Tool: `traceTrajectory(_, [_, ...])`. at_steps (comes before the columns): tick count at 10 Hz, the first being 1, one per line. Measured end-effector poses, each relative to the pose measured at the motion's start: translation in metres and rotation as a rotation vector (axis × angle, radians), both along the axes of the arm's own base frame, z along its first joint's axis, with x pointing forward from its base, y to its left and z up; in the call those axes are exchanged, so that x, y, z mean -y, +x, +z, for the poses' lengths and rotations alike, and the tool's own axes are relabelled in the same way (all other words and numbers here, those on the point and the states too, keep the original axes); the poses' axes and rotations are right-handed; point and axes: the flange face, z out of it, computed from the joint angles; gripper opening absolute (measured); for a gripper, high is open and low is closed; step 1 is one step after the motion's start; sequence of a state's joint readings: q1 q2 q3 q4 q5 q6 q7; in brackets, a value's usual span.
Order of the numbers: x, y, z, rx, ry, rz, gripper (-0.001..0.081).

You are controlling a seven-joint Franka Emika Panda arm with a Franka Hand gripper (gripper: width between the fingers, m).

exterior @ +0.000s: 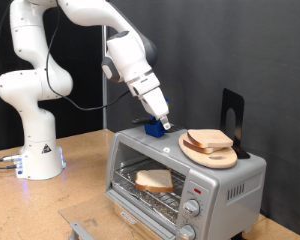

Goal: Make a piece of toast with the oven

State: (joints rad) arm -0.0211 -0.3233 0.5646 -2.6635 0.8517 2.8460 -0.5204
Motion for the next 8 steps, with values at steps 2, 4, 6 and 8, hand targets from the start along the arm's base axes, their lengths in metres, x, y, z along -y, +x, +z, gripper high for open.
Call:
traceTrajectory(2, [0.004,0.002,0.01,0.026,0.041,-0.031,0.0808])
traceTrajectory(4, [0.01,0.005,0.022,0.022,0.069,-0.044,0.0808])
traceTrajectory(6, [0.019,0.007,0.038,-0.008,0.111,-0.041,0.0808])
traceTrajectory(8, [0.023,0.006,0.044,-0.02,0.124,-0.037,0.0808])
